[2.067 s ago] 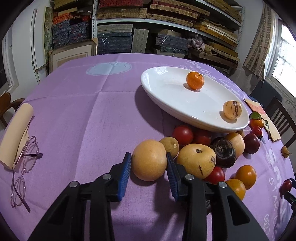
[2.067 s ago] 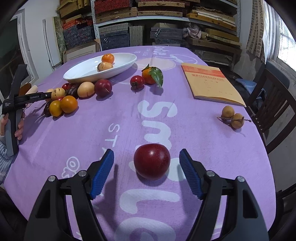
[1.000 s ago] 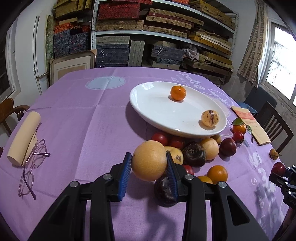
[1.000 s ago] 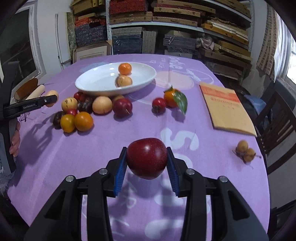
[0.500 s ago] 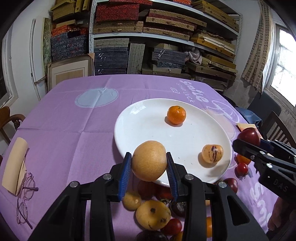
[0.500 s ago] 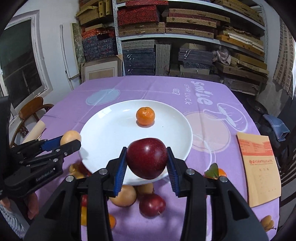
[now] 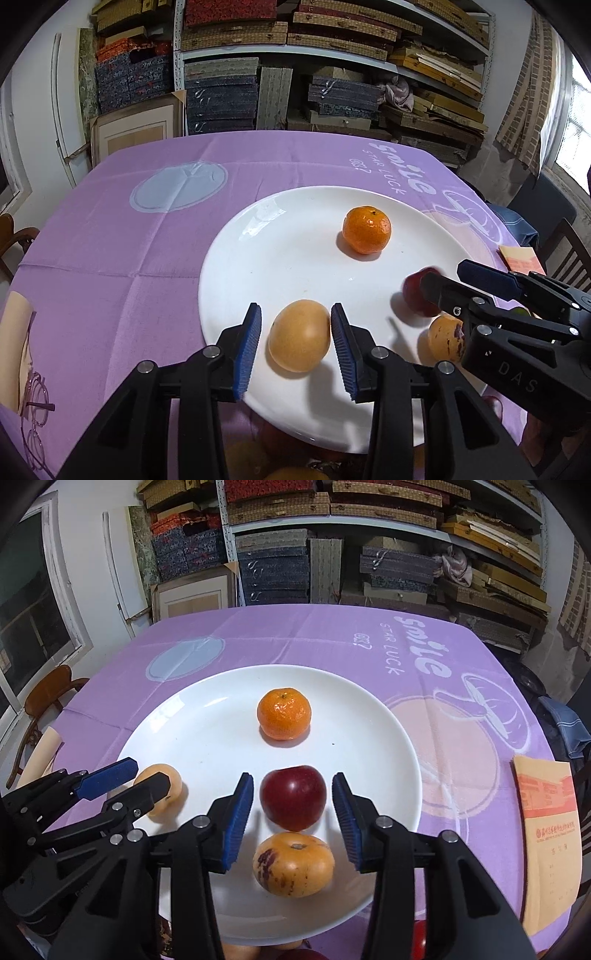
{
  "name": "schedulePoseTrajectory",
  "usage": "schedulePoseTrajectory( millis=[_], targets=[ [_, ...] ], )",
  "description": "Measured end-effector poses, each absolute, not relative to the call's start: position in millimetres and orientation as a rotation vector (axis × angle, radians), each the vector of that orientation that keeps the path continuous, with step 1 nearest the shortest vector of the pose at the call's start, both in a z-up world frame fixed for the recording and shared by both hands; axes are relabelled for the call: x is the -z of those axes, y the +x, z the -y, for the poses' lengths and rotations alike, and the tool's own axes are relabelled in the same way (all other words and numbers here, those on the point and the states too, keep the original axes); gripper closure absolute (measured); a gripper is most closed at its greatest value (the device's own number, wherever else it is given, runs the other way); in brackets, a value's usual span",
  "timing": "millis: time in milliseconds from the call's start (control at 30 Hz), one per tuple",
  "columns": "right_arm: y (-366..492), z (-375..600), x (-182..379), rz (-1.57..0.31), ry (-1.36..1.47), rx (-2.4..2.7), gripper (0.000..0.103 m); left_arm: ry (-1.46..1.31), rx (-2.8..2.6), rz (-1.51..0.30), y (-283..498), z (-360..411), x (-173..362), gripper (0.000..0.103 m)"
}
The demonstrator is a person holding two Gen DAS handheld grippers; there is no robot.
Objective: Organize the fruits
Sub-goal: 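Lower the red apple and yellow pear onto the plate and open both grippers, then close the left gripper around the dark purple fruit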
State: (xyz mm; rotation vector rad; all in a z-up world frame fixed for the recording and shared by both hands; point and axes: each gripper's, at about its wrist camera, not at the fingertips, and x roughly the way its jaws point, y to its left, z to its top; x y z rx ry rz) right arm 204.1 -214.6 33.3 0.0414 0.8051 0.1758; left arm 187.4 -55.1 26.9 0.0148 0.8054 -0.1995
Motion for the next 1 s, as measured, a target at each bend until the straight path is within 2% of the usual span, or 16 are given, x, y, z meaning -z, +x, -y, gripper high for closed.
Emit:
schedulePoseTrajectory(
  millis=[333, 400, 567, 800, 1000],
  targets=[
    [166.0, 230.5, -65.9, -0.697, 0.064, -0.167, 0.055, -0.038, 0.210, -0.789, 172.5, 38.6, -41.7, 0.062],
    [148.5, 238.5, -74.3, -0.665, 0.074, -0.158, 0.054, -0.053, 0.199, -0.772, 163.2, 27.4, -48.8, 0.056],
    [96.4, 261.8, -78.2, -0.594, 0.083, -0.101, 0.043, -0.084, 0.155, -0.744, 129.5, -3.5, -54.9, 0.045],
    [34.8, 274.4, -42.8, -0.584, 0.159, -0.090, 0.039, -0.146, 0.095, -0.779, 74.6, -38.6, -27.4, 0.043],
    [10.1, 258.0, -27.2, -0.556, 0.095, -0.083, 0.022, -0.119, 0.101, -0.772, 42.2, -36.3, -14.9, 0.035]
  ],
)
